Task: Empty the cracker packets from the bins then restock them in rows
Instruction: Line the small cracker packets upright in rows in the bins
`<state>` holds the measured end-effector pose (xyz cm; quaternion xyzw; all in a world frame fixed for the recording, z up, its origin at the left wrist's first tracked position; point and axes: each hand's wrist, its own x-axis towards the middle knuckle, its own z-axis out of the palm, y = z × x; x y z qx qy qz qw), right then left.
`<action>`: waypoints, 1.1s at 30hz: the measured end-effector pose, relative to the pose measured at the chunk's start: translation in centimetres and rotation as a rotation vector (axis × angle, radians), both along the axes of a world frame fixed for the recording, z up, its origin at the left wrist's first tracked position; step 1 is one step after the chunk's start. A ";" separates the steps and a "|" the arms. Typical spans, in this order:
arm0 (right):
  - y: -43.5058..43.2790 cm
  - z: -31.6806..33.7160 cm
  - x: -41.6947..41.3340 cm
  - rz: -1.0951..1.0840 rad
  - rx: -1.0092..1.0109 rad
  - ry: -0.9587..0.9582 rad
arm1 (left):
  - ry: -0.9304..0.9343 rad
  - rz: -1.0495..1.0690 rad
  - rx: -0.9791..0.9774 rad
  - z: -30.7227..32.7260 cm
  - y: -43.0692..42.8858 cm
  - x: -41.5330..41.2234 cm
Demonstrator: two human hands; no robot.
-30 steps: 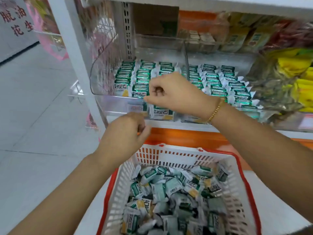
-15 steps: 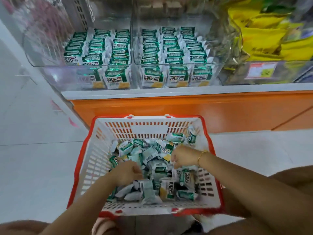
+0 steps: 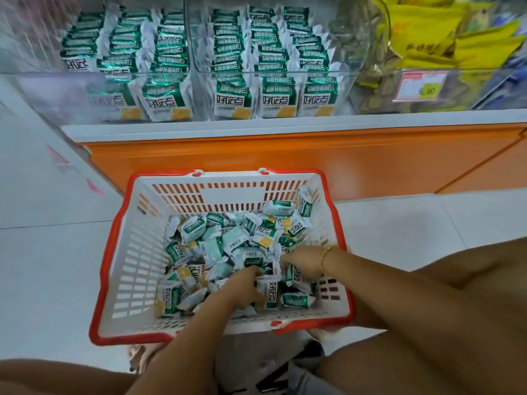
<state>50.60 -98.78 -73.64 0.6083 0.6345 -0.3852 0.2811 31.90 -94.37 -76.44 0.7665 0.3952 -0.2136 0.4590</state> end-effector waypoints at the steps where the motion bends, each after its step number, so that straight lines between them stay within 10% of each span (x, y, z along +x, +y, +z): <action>1: -0.1 -0.2 -0.1 0.012 0.016 -0.003 | -0.011 -0.004 0.003 -0.1 0.0 0.0; 9: 1.6 0.6 0.3 -0.037 0.076 0.011 | -0.093 0.204 -0.066 0.1 1.5 -0.6; 18: 6.8 7.1 1.0 -0.749 0.282 0.724 | -0.423 1.140 -0.451 3.7 5.0 0.2; 33: 11.8 17.4 -3.3 -0.768 0.524 1.038 | -0.938 1.085 -0.410 20.3 8.8 -3.2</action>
